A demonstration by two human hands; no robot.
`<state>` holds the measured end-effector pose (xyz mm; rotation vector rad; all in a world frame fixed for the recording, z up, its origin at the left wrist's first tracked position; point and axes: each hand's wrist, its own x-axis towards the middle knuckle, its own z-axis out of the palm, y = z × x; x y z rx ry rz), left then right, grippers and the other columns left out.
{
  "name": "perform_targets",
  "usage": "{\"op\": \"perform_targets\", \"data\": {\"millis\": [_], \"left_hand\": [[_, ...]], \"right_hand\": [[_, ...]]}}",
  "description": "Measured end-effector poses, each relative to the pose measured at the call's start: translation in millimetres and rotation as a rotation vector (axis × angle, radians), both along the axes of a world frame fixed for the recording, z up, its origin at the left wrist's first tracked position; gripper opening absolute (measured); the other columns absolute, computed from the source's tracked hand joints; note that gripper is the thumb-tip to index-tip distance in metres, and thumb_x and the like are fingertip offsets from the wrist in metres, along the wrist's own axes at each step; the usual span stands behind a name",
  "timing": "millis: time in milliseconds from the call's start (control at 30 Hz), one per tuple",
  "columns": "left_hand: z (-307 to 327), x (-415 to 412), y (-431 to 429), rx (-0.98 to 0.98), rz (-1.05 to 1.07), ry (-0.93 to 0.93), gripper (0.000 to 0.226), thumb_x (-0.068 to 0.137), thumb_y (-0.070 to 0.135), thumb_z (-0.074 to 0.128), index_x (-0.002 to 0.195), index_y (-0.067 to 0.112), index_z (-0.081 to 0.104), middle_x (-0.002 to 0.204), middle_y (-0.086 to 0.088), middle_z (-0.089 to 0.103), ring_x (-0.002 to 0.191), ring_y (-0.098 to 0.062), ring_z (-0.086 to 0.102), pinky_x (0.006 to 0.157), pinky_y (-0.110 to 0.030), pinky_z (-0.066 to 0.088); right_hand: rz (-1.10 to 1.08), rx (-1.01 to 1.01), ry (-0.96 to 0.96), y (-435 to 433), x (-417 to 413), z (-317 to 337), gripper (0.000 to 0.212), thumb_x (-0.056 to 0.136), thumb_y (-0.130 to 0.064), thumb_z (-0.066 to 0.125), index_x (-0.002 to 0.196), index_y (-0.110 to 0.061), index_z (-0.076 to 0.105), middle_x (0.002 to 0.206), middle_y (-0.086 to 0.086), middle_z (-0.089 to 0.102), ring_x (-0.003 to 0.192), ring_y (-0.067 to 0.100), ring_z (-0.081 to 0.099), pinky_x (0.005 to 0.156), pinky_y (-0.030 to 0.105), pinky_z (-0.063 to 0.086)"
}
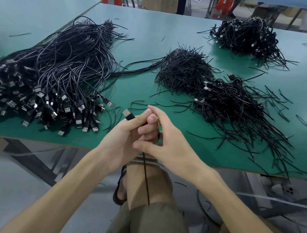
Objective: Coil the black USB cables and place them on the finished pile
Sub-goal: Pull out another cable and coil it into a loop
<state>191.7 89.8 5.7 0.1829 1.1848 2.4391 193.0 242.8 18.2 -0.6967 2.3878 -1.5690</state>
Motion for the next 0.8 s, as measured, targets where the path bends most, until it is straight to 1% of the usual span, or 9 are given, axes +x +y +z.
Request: {"op": "perform_targets", "data": {"millis": [67, 133, 200, 267, 300, 367, 433, 600, 800], "left_hand": [[-3, 1, 2, 0.021, -0.012, -0.009, 0.032, 0.105, 0.039, 0.048, 0.079, 0.021, 0.054, 0.064, 0.008, 0.041, 0.060, -0.011, 0.045, 0.065, -0.024, 0.048], [-4, 1, 7, 0.031, -0.009, 0.007, 0.032, 0.106, 0.036, 0.050, 0.080, 0.018, 0.055, 0.072, 0.003, 0.048, 0.069, -0.015, 0.055, 0.071, -0.028, 0.053], [-6, -1, 10, -0.025, 0.015, 0.039, 0.032, 0.106, 0.032, 0.050, 0.081, 0.015, 0.060, 0.079, -0.002, 0.057, 0.077, -0.020, 0.060, 0.080, -0.032, 0.051], [-6, -4, 10, -0.145, 0.023, 0.088, 0.032, 0.106, 0.030, 0.049, 0.084, 0.012, 0.064, 0.084, -0.007, 0.063, 0.083, -0.024, 0.060, 0.087, -0.045, 0.039], [-5, -5, 8, -0.193, 0.015, 0.105, 0.031, 0.106, 0.029, 0.049, 0.087, 0.010, 0.065, 0.087, -0.010, 0.065, 0.086, -0.027, 0.060, 0.089, -0.050, 0.032], [-3, -10, 4, -0.248, -0.020, 0.134, 0.027, 0.107, 0.024, 0.049, 0.094, 0.006, 0.066, 0.095, -0.016, 0.068, 0.093, -0.030, 0.062, 0.093, -0.052, 0.027], [3, -13, -3, -0.281, -0.103, 0.196, 0.025, 0.108, 0.018, 0.047, 0.104, 0.002, 0.067, 0.105, -0.019, 0.069, 0.103, -0.033, 0.063, 0.098, -0.055, 0.030], [17, -11, -25, -0.313, -0.417, 0.388, 0.032, 0.105, -0.003, 0.044, 0.134, -0.004, 0.057, 0.132, -0.021, 0.062, 0.128, -0.032, 0.055, 0.109, -0.036, 0.042], [23, -7, -19, -0.431, -0.282, 0.343, 0.030, 0.103, 0.006, 0.049, 0.128, -0.003, 0.063, 0.124, -0.022, 0.069, 0.119, -0.031, 0.064, 0.101, -0.034, 0.050]], "right_hand": [[-0.046, 0.010, 0.059, -5, 5, -7, 0.082, 0.084, -0.013, 0.079, 0.152, -0.027, 0.035, 0.118, -0.014, 0.051, 0.099, -0.007, 0.053, 0.089, 0.008, 0.039], [-0.138, -0.036, 0.050, -4, 5, -11, 0.070, 0.084, -0.003, 0.071, 0.145, -0.024, 0.044, 0.105, -0.014, 0.053, 0.089, -0.002, 0.054, 0.086, 0.013, 0.041], [-0.197, -0.081, -0.003, 0, -1, -13, 0.050, 0.086, -0.001, 0.068, 0.132, -0.018, 0.056, 0.094, -0.004, 0.061, 0.085, 0.010, 0.060, 0.088, 0.029, 0.052], [-0.164, -0.124, -0.025, 1, -5, -14, 0.031, 0.088, -0.001, 0.068, 0.117, -0.012, 0.064, 0.094, 0.023, 0.061, 0.086, 0.039, 0.058, 0.083, 0.053, 0.055], [-0.151, -0.147, -0.022, 2, -7, -15, 0.028, 0.089, -0.001, 0.067, 0.115, -0.013, 0.067, 0.095, 0.028, 0.060, 0.084, 0.044, 0.057, 0.079, 0.057, 0.055], [-0.154, -0.191, 0.004, 4, -8, -15, 0.034, 0.089, 0.001, 0.068, 0.113, -0.024, 0.071, 0.090, 0.017, 0.068, 0.087, 0.042, 0.061, 0.078, 0.057, 0.055], [-0.145, -0.239, 0.014, 8, -7, -14, 0.039, 0.088, 0.002, 0.069, 0.116, -0.025, 0.071, 0.095, -0.002, 0.074, 0.091, 0.026, 0.069, 0.082, 0.052, 0.058], [-0.109, -0.386, -0.009, 8, 2, -24, 0.040, 0.087, -0.002, 0.074, 0.124, -0.017, 0.070, 0.112, 0.000, 0.075, 0.107, 0.022, 0.070, 0.095, 0.044, 0.057], [-0.192, -0.564, -0.069, -3, 6, -29, 0.046, 0.086, 0.010, 0.069, 0.116, -0.024, 0.073, 0.106, 0.002, 0.078, 0.101, 0.019, 0.072, 0.085, 0.034, 0.061]]}}
